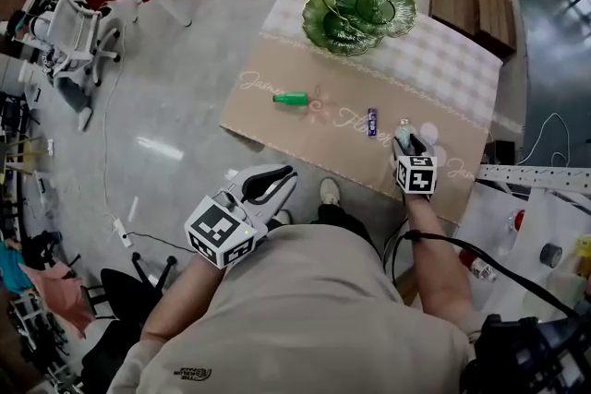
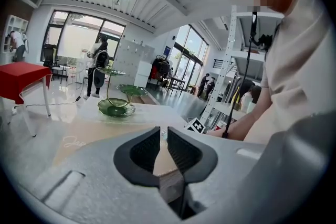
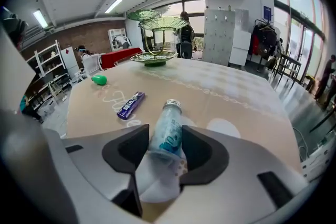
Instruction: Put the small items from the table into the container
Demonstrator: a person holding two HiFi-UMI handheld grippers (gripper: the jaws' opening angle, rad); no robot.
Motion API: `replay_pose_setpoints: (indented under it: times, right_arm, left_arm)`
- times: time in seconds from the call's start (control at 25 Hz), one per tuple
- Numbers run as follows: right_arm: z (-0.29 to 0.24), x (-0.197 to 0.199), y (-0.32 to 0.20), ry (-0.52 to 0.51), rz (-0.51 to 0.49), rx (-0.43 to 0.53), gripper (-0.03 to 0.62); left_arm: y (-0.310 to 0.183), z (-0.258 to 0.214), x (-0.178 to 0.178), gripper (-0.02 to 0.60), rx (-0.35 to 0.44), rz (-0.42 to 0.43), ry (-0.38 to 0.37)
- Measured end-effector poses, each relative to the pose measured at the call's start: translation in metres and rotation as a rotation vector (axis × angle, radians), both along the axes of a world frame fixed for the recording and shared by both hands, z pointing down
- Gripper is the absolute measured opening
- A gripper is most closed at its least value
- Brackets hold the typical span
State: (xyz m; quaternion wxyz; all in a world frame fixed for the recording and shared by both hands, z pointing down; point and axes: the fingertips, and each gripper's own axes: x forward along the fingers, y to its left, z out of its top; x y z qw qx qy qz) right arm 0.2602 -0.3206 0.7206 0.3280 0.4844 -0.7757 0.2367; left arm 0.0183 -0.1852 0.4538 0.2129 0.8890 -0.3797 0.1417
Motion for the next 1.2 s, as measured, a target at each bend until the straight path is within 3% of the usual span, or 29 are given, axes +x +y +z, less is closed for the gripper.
replay_pose_setpoints:
  times: [0.24, 0.56, 0.84, 1.2]
  right_arm:
    - [-0.018, 0.000, -0.009, -0.001, -0.089, 0.021, 0.190]
    - [-0.124, -0.014, -0.046, -0.083, -0.220, 0.145, 0.187]
    - [-0.212, -0.049, -0.108, -0.122, -0.357, 0.256, 0.187]
    - [-0.232, -0.103, -0.212, -0.054, -0.511, 0.263, 0.187]
  left_arm:
    - [-0.015, 0.003, 0.005, 0.029, 0.010, -0.037, 0.014]
    - [-0.021, -0.005, 0.008, 0.029, 0.035, -0.082, 0.045]
    - [-0.017, -0.006, 0.003, 0.029, 0.041, -0.124, 0.047]
    - [-0.012, -0.008, -0.026, 0.028, 0.041, -0.236, 0.036]
